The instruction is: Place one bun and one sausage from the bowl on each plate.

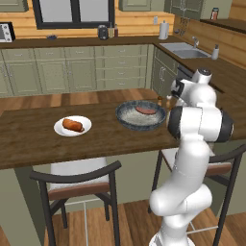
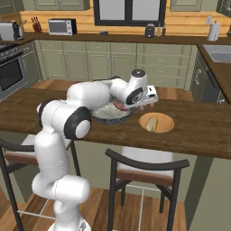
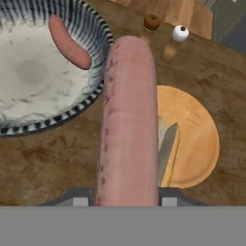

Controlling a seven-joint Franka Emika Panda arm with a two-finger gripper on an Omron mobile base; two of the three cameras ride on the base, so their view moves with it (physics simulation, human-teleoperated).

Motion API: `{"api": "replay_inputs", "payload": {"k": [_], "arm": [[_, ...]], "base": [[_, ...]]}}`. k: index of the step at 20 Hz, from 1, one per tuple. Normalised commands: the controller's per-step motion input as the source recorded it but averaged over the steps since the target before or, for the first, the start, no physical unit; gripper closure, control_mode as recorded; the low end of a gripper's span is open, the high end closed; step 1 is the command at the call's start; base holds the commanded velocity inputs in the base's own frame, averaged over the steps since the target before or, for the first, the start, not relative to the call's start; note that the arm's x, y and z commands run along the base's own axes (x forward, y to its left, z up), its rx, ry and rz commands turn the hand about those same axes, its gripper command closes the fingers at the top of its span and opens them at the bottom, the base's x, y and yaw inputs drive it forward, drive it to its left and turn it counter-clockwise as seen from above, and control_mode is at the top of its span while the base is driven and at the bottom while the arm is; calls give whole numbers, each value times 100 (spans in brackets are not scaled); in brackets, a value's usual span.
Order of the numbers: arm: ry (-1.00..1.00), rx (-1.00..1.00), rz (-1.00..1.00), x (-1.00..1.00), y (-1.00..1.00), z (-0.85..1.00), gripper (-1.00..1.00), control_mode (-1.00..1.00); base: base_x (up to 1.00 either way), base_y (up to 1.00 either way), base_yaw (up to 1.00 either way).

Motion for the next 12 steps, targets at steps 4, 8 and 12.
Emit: {"api": "replay_inputs", "payload": {"k": [4,8,12], "arm": [[13,0,-2,90,-48,-71,100,-100],[15,1,-1,87,-79,-44,100,-100],[12,5,-1,14,-65,-14,100,-100]], "base": [[0,0,0],[0,0,0],[0,0,0]]}}
